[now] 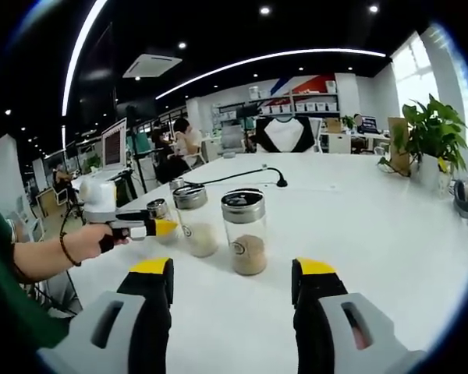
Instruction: Rotate the seasoning bottle until the label or dispensing opening points toward the visible target arrow and the bottle remains upright within the marked orientation range
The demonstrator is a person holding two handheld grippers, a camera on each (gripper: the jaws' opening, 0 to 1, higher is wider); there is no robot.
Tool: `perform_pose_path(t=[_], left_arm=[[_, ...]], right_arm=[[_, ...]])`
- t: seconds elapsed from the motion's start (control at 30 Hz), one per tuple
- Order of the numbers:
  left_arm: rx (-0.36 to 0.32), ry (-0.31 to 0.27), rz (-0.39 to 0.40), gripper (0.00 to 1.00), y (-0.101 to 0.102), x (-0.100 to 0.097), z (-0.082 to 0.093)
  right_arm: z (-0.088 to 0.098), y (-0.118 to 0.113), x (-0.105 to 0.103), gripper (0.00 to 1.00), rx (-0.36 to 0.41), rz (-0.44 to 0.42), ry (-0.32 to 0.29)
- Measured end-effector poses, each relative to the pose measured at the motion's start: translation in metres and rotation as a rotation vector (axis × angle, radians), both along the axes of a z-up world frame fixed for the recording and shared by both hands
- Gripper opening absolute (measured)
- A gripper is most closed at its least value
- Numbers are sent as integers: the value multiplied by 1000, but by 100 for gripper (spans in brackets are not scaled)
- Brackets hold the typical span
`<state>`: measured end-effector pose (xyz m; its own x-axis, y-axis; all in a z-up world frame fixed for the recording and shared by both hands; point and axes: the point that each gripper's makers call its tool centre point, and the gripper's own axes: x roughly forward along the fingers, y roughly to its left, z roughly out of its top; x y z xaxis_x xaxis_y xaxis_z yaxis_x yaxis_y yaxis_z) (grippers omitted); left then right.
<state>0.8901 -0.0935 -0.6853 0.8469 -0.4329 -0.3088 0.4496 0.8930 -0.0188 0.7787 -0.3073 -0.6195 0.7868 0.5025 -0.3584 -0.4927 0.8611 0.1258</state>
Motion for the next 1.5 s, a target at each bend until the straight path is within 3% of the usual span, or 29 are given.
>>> perform_pose_path(t=[1.5], left_arm=[[97, 61, -553, 37, -12, -6, -3]], right_arm=[[-2, -4, -7, 61, -20, -13, 13]])
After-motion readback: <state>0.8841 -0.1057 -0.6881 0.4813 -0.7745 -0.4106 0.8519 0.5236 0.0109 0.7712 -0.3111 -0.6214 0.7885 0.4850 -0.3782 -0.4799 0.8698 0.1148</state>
